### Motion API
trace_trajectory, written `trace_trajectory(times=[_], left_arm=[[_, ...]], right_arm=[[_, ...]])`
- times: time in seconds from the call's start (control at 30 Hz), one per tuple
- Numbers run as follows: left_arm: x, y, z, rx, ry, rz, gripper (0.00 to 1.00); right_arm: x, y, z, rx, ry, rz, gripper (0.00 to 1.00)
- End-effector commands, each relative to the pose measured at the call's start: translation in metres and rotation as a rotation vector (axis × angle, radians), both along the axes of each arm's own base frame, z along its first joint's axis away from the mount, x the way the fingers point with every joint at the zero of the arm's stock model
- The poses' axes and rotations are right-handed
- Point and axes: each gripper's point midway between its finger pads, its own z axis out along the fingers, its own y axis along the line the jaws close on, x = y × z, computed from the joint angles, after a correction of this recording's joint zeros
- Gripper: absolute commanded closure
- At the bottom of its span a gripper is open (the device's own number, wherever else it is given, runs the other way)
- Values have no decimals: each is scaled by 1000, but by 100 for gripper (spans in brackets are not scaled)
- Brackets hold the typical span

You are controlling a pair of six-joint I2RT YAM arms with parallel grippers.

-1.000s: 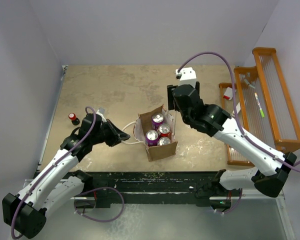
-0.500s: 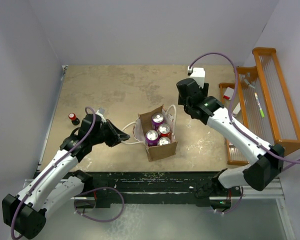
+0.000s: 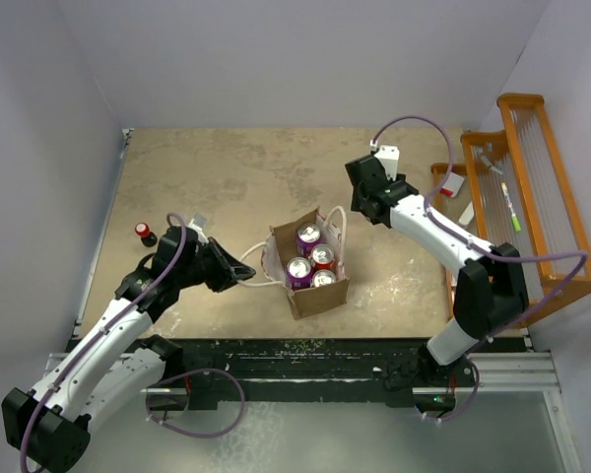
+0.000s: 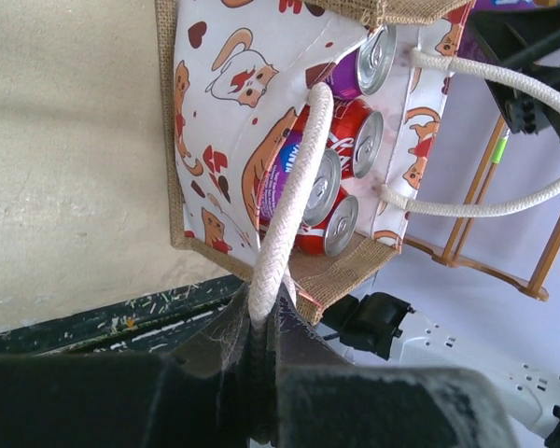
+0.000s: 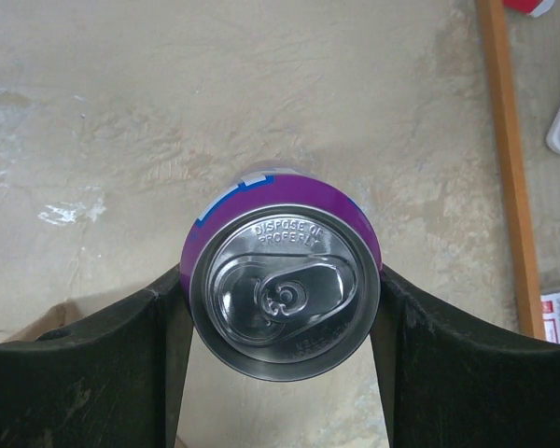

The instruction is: Take the beverage out of the canvas bag

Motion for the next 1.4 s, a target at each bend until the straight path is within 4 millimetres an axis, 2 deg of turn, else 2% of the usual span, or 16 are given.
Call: trace_trajectory(times=[0.0,0.23,0.57,0.87,1.27,1.37], left_arm=[[-7,-3,5,-14,22,-28,100],[-7,-8,-2,-5,51,-73,100],[-8,-12,-4,11,78,-109,100],[-4,-10,-2,72,76,-149,100],[-6,-10,-3,69,75,-147,100],[-6,-10,-3,69,71,-152,100]], right_arm=[[40,8,25,87,-122,-40,100],[67,15,12,65,-94,-33,100],[90,20,10,105,-113,3,100],[100,16,-3,82,-75,5,100],[106,21,-17,98,-36,17,100],[106,21,-19,94,-31,15,97]])
